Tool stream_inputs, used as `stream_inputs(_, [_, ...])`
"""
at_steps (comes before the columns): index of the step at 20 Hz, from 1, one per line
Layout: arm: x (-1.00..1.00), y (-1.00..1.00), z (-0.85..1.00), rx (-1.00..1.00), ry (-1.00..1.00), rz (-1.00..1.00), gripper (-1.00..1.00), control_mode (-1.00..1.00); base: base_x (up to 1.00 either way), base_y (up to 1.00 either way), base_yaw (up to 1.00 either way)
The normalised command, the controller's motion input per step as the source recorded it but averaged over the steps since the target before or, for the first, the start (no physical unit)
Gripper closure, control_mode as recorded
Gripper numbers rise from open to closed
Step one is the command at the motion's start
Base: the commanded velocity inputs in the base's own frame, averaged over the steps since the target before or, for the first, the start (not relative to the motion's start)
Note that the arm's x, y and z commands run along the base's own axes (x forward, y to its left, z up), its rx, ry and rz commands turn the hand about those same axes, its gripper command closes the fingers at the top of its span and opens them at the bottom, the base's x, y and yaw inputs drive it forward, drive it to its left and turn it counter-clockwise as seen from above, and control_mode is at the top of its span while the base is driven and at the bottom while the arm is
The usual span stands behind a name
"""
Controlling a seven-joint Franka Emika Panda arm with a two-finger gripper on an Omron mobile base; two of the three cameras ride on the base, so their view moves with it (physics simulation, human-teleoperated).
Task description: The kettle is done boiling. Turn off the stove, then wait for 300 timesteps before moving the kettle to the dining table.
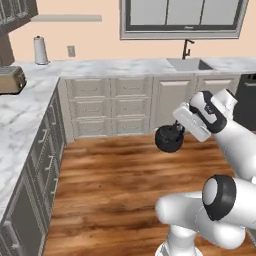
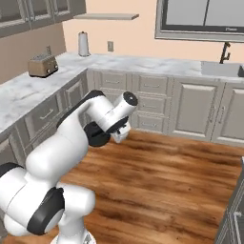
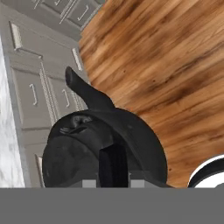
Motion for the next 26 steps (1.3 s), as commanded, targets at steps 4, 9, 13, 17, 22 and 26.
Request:
stream_inputs(4, [0.0, 0.0, 0.0, 0.0, 0.0, 0.0, 1.0, 1.0, 0.9, 0.0, -0.3])
stream_inputs(9, [0.0, 0.0, 0.0, 0.0, 0.0, 0.0, 1.0, 1.0, 0.87, 0.0, -0.28])
stream_inputs(13, [0.0, 0.0, 0.0, 0.0, 0.0, 0.0, 1.0, 1.0, 0.71, 0.06, -0.34])
stream_inputs(17, [0.0, 0.0, 0.0, 0.0, 0.0, 0.0, 1.0, 1.0, 0.67, 0.05, -0.37])
stream_inputs(22, [0.0, 0.0, 0.0, 0.0, 0.0, 0.0, 1.0, 1.0, 0.66, 0.07, -0.38])
stream_inputs(26, [0.0, 0.0, 0.0, 0.0, 0.0, 0.0, 1.0, 1.0, 0.63, 0.13, -0.37])
